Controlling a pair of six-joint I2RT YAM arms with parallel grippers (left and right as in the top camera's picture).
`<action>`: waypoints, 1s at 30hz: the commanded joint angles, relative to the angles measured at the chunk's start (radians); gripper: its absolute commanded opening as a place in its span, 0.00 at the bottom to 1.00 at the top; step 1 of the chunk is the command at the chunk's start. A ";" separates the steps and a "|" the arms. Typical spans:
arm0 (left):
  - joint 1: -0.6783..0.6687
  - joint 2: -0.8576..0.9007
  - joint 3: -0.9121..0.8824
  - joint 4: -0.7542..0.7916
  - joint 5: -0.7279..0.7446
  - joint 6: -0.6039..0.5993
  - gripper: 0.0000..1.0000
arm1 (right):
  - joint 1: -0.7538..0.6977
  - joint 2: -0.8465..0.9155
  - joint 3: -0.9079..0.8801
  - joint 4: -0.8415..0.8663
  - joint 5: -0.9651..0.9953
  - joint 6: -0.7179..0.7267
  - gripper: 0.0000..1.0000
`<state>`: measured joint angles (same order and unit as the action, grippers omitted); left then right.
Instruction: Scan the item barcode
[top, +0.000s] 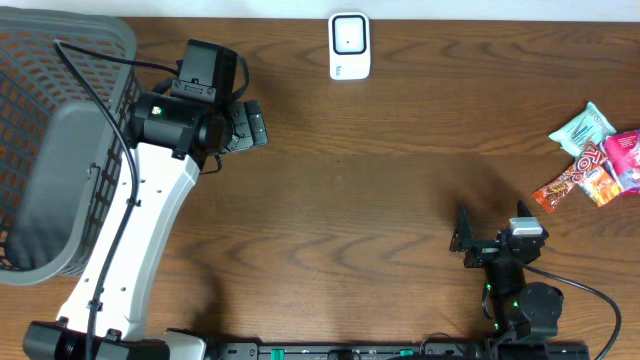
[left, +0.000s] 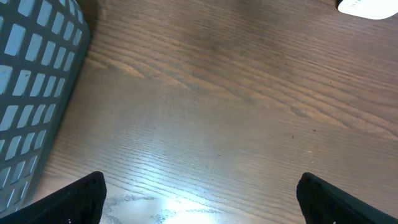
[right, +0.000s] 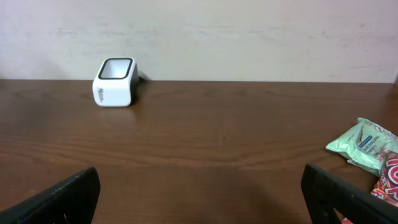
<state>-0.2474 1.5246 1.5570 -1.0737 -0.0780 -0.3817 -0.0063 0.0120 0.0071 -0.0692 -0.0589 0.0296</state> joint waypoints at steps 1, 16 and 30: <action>0.002 0.005 -0.002 -0.003 -0.010 0.003 0.98 | 0.008 -0.006 -0.001 -0.003 -0.003 -0.011 0.99; 0.002 -0.199 -0.139 -0.080 0.066 0.003 0.98 | 0.008 -0.006 -0.001 -0.002 -0.003 -0.011 0.99; 0.002 -0.660 -0.742 0.219 0.126 0.115 0.98 | 0.008 -0.006 -0.001 -0.002 -0.003 -0.011 0.99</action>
<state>-0.2474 0.9829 0.9169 -0.9180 0.0071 -0.3046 -0.0063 0.0116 0.0071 -0.0681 -0.0589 0.0292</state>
